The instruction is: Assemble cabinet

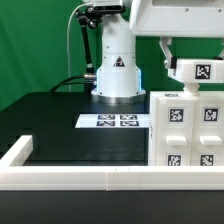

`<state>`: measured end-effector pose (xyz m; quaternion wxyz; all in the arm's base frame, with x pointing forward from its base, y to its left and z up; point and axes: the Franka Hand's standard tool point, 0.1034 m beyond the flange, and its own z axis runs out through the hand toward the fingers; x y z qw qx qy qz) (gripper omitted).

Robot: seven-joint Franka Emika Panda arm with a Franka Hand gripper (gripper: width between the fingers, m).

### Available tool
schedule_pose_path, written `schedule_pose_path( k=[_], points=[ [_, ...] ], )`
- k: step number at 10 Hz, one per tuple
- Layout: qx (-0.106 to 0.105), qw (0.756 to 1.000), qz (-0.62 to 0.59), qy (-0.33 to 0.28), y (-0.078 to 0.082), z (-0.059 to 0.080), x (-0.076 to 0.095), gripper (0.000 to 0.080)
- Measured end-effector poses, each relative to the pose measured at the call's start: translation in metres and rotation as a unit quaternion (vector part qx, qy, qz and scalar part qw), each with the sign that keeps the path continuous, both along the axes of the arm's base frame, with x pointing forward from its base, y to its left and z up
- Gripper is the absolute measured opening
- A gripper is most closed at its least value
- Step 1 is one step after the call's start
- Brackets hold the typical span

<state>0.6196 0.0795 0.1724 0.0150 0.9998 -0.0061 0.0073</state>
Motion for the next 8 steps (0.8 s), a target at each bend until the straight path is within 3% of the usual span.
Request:
schedule_pose_path(
  k=[3, 8],
  points=[
    [-0.002, 1.0, 0.003, 0.003, -0.0003, -0.0133, -0.0006, 0.0566],
    [0.0, 1.0, 0.003, -0.025, 0.0001, -0.0141, 0.0069, 0.0566]
  ],
)
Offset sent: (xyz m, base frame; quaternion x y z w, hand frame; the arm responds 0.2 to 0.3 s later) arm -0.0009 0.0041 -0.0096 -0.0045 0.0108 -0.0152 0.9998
